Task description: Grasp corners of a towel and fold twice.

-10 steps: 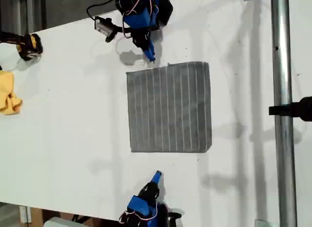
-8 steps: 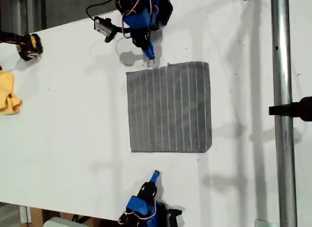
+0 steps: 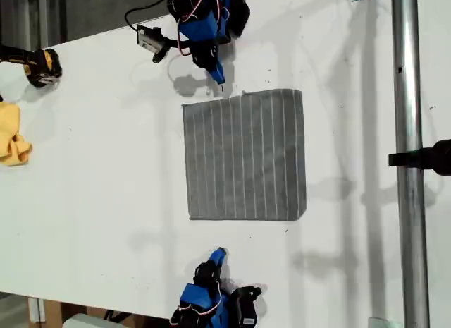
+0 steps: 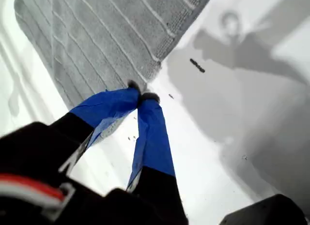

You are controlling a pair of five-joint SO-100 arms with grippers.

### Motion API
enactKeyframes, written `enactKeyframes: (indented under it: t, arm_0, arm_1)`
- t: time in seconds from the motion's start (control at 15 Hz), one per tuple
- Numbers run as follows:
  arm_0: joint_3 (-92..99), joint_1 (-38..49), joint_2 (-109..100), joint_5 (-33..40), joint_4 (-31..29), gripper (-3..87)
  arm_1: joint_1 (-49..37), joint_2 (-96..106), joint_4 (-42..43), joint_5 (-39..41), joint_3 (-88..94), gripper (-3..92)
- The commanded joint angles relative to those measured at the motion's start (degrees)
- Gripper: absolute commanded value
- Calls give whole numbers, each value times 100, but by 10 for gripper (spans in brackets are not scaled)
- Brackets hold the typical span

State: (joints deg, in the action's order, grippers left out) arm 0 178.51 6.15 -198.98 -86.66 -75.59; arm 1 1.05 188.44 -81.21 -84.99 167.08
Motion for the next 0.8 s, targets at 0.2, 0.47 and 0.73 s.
enactKeyframes:
  t: [0.2,0.47,0.73]
  arm_0:
    - [18,-158,0,123,62,-12]
    - [18,-193,0,141,62,-12]
    - [18,-220,0,211,62,-12]
  arm_1:
    - [-79,18,-290,-35,-1187,-1]
    - [1063,-3199,791,-264,-3278,-2]
    - [2461,-5862,1521,-272,-4526,-2]
